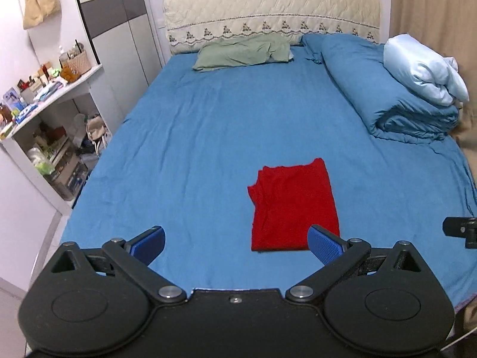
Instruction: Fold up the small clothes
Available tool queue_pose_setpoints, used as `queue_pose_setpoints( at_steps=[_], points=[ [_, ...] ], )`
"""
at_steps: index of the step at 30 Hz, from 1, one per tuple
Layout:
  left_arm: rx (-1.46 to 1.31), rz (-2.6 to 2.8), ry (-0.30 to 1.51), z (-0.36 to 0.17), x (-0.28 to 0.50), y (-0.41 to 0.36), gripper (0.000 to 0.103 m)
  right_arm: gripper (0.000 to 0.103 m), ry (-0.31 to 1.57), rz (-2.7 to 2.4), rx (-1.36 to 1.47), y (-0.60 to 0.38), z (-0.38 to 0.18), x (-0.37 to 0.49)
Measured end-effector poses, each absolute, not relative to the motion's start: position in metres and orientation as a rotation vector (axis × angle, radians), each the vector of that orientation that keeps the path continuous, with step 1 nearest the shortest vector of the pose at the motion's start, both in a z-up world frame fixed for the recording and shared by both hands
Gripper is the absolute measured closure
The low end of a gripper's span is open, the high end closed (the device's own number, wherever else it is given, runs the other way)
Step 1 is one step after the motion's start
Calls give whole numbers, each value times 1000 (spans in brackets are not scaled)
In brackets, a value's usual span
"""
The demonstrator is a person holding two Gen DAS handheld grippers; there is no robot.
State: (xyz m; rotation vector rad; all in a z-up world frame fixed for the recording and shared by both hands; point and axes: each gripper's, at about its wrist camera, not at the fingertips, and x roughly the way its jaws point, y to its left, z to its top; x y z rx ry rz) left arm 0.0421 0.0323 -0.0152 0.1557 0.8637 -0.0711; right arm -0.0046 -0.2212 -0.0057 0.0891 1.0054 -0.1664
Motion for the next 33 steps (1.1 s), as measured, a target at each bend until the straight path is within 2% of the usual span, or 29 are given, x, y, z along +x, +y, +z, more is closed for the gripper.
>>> queue_pose_setpoints(
  at_steps=[33],
  points=[
    [168, -107, 835, -4, 17, 28, 0, 0, 979, -202, 77, -201, 15, -29]
  ],
)
